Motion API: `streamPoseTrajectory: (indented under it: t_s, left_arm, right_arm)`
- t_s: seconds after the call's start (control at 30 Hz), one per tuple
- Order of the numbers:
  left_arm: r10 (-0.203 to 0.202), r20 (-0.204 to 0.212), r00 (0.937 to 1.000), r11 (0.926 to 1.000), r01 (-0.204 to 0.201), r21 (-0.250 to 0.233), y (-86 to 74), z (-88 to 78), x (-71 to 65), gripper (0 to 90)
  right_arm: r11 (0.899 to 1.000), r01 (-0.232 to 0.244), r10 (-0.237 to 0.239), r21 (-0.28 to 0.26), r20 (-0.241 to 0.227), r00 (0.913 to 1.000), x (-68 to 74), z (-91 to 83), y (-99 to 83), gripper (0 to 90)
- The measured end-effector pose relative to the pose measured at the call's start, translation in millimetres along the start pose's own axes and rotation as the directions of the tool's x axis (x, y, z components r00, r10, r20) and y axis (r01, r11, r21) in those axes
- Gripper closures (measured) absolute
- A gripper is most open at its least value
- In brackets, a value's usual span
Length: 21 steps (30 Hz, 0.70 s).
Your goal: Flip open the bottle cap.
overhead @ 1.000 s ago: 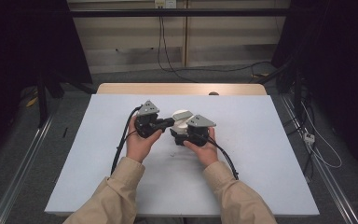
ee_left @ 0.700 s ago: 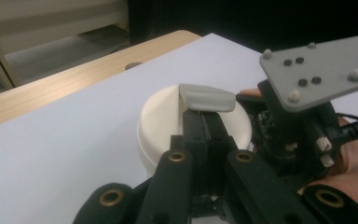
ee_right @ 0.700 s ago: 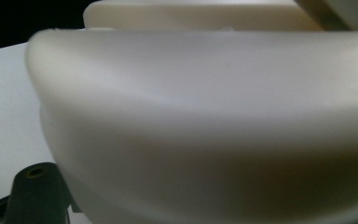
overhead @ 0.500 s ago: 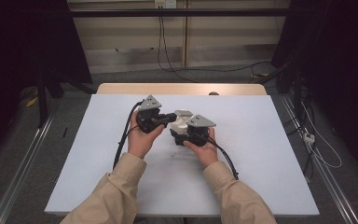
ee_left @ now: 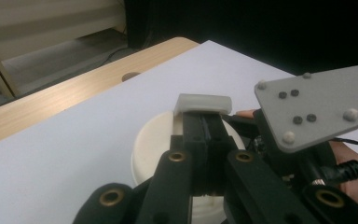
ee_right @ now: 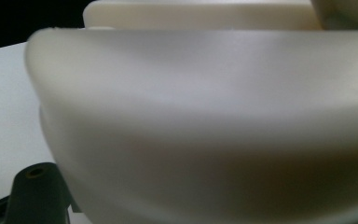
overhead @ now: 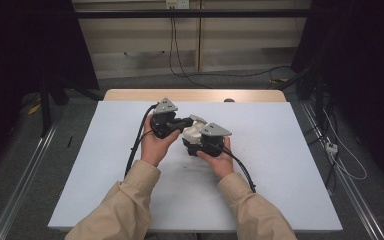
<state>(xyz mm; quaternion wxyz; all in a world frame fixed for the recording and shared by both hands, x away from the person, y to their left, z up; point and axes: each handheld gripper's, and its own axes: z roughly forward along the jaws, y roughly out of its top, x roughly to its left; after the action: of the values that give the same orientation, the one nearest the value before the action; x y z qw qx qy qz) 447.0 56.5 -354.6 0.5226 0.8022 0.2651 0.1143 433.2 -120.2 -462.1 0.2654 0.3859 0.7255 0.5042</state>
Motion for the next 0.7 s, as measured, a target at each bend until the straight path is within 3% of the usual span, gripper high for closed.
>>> streamPoseTrajectory:
  t_s: [0.7]
  left_arm:
    - [0.005, 0.001, 1.0, 1.0, -0.005, -0.006, 12.0, 13.3, -0.1, 90.0]
  right_arm:
    - [1.0, 0.003, -0.003, 0.002, -0.001, 1.0, -0.5, 0.1, 0.2, 18.8]
